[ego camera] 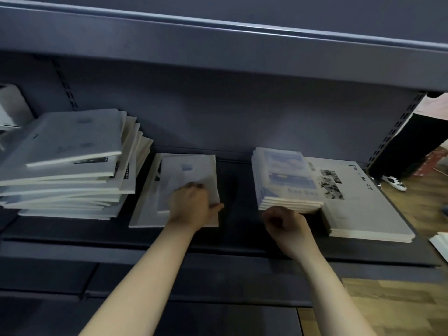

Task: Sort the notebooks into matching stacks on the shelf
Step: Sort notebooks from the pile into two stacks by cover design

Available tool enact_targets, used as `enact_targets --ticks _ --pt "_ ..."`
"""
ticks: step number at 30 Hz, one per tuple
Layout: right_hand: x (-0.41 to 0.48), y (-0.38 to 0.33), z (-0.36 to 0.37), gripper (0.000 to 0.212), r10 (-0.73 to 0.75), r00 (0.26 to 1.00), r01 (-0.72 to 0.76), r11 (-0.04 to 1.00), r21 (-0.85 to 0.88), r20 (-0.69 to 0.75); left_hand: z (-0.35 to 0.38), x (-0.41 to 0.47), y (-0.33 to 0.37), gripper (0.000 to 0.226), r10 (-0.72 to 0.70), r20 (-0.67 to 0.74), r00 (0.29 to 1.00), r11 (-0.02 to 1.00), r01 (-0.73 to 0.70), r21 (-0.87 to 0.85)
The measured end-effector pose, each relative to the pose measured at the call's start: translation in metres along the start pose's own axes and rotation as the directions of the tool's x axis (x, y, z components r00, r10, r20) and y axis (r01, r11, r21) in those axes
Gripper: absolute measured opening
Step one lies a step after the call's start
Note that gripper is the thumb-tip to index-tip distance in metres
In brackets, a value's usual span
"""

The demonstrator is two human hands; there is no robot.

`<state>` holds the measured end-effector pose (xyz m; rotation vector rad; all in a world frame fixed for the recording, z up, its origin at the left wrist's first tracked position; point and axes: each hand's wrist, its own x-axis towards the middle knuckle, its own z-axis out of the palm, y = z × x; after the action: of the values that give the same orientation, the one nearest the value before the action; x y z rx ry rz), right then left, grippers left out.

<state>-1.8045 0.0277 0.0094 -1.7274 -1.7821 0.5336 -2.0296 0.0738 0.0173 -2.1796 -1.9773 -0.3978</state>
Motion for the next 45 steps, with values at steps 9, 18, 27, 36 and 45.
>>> enact_targets --ticks 9,18,27,36,45 --pt "-0.006 0.002 -0.001 0.015 0.059 0.998 -0.057 0.996 0.075 -0.026 -0.013 0.008 -0.001 0.016 0.096 -0.09 0.991 0.988 -0.106 -0.109" --pt "-0.008 -0.012 0.005 0.018 0.085 0.987 -0.14 0.867 0.478 0.135 -0.067 0.008 -0.023 0.022 -0.355 -0.37 0.859 0.769 0.044 -0.638" --pt "0.003 -0.043 -0.014 0.058 -0.023 0.971 -0.213 0.38 0.9 0.24 -0.049 -0.022 0.04 0.026 -0.245 0.232 0.941 -0.483 0.089 -0.871" --pt "0.008 -0.008 -0.046 0.034 0.07 0.996 -0.087 0.599 0.796 0.056 -0.023 -0.035 0.055 0.038 0.014 0.211 0.977 -0.26 0.208 -0.943" --pt "0.023 0.032 -0.083 0.028 0.131 0.99 -0.061 0.705 0.706 -0.046 0.002 -0.032 0.074 0.027 0.005 0.112 0.994 0.496 0.095 -0.863"
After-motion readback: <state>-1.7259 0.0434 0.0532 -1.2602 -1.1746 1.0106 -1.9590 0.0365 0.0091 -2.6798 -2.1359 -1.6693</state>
